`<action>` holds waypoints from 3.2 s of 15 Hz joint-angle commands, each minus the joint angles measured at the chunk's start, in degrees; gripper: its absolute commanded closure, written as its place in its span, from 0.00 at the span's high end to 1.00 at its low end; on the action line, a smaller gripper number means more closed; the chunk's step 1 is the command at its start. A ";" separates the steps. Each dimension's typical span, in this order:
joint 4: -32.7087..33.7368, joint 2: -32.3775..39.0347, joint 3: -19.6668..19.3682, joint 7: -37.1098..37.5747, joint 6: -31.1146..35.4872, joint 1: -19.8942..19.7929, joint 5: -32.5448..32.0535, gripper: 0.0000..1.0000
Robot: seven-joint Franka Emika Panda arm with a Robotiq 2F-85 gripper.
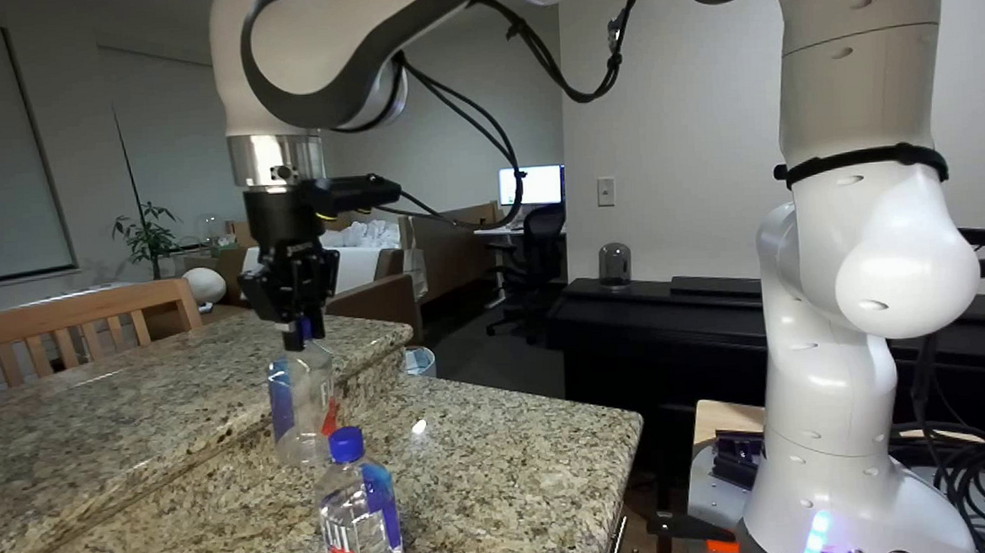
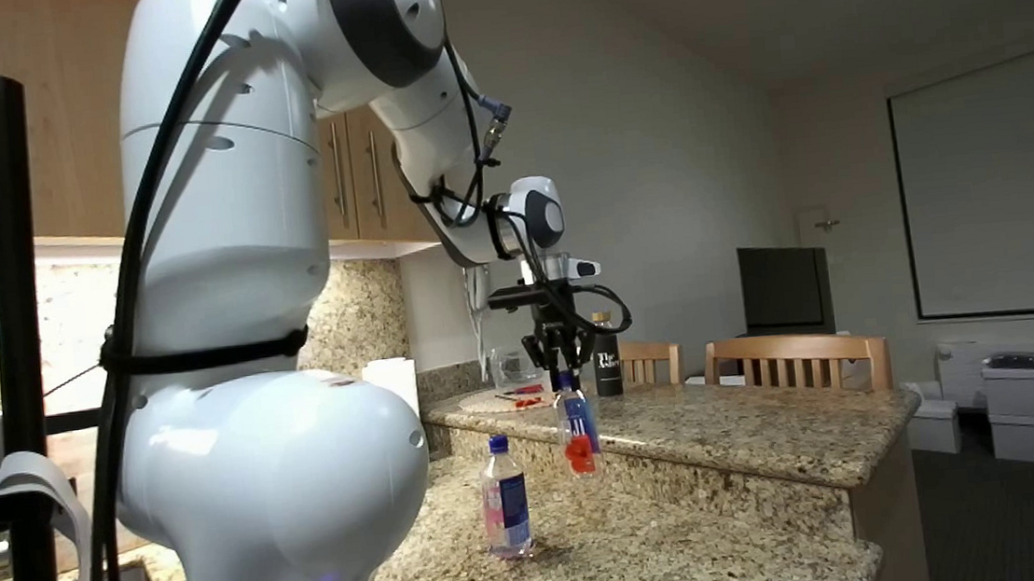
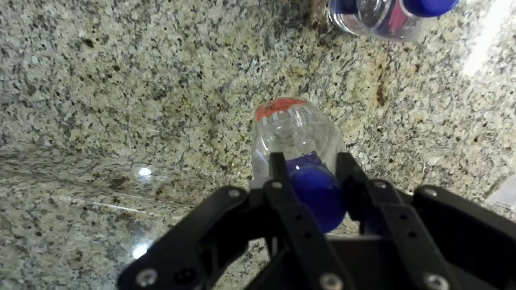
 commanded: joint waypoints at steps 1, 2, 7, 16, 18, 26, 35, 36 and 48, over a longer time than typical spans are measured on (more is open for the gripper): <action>1.92 2.14 -0.21 5.40 1.10 0.26 -1.08 0.10; 2.04 2.32 -0.38 7.51 0.81 0.28 -1.07 0.10; 1.10 2.16 -1.39 17.97 0.99 0.23 0.09 0.10; 0.96 2.20 -1.52 24.47 1.94 0.19 2.10 0.10; 1.56 2.55 -1.59 23.72 0.70 0.25 0.88 0.35; 7.65 10.40 -2.67 22.83 0.34 -0.41 2.24 0.10; 21.65 23.46 -5.81 22.32 -6.64 -0.13 5.61 0.10; 22.56 23.83 -6.13 22.66 -7.65 -0.02 5.78 0.10; 24.61 24.15 -6.24 18.98 -10.53 1.99 4.61 0.10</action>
